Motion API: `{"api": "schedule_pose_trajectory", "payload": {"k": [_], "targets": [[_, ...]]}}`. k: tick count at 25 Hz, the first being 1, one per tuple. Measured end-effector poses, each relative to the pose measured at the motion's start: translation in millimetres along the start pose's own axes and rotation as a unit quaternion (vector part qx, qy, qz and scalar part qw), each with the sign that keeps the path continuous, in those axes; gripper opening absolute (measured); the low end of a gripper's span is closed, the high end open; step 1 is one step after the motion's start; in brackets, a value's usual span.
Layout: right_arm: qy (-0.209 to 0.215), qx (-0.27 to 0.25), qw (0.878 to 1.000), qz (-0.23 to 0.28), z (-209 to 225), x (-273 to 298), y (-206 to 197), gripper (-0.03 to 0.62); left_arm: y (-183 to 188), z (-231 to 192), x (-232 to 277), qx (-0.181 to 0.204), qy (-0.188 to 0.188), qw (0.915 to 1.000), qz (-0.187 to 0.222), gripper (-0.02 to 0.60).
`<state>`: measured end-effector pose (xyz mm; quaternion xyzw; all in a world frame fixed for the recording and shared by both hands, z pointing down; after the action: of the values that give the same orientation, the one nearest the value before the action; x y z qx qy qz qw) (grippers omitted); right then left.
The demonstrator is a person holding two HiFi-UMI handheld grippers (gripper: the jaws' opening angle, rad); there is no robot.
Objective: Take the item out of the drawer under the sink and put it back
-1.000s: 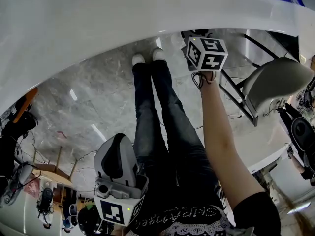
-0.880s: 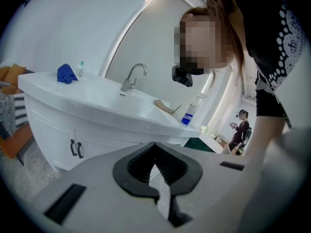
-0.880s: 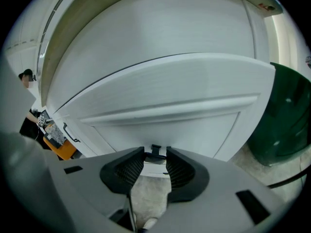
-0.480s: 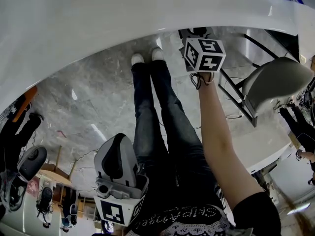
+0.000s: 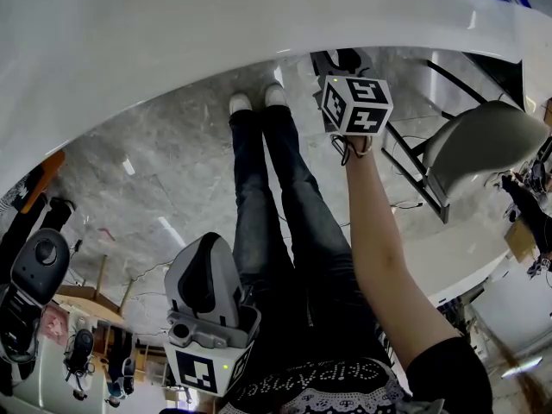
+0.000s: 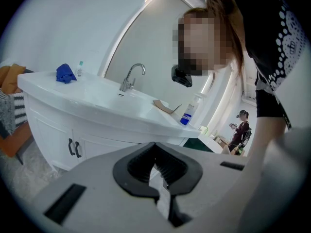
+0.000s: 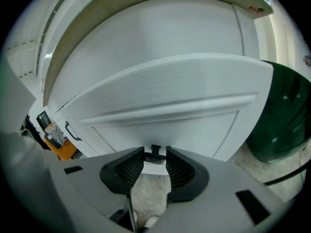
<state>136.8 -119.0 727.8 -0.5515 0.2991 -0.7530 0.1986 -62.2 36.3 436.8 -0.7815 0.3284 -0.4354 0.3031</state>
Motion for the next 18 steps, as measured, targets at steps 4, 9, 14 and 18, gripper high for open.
{"api": "schedule_pose_trajectory", "payload": {"k": [4,9,14,18], "targets": [[-0.002,-0.002,1.0,0.001,0.7,-2.8,-2.0,0.147,-0.8,0.6,1.2,-0.004,-0.003,1.0,-0.003,0.005],[-0.002,-0.002,1.0,0.001,-1.9,-8.3,-5.4,0.147,0.4,-0.9,-2.3,-0.005,-0.002,1.0,-0.003,0.005],[-0.004,-0.002,1.0,0.0,-1.3,-12.5,-9.3,0.147,1.5,0.3,-3.3,-0.006,-0.004,1.0,0.0,0.005],[-0.007,-0.001,1.0,-0.001,-1.2,-15.0,-12.0,0.147,2.0,-0.4,-4.3,-0.007,-0.004,1.0,0.001,0.005]]}}
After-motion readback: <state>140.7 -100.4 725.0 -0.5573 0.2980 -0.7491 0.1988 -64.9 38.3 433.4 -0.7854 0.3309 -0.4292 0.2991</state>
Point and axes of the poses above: the fingertips, and each gripper's own axes: x forward along the fingers, z to its right, y out of its top, the point moved 1 cm from there along -x, backward along the fingers, and after that the axes turned 1 degree about -z, right-handed, at the moved point
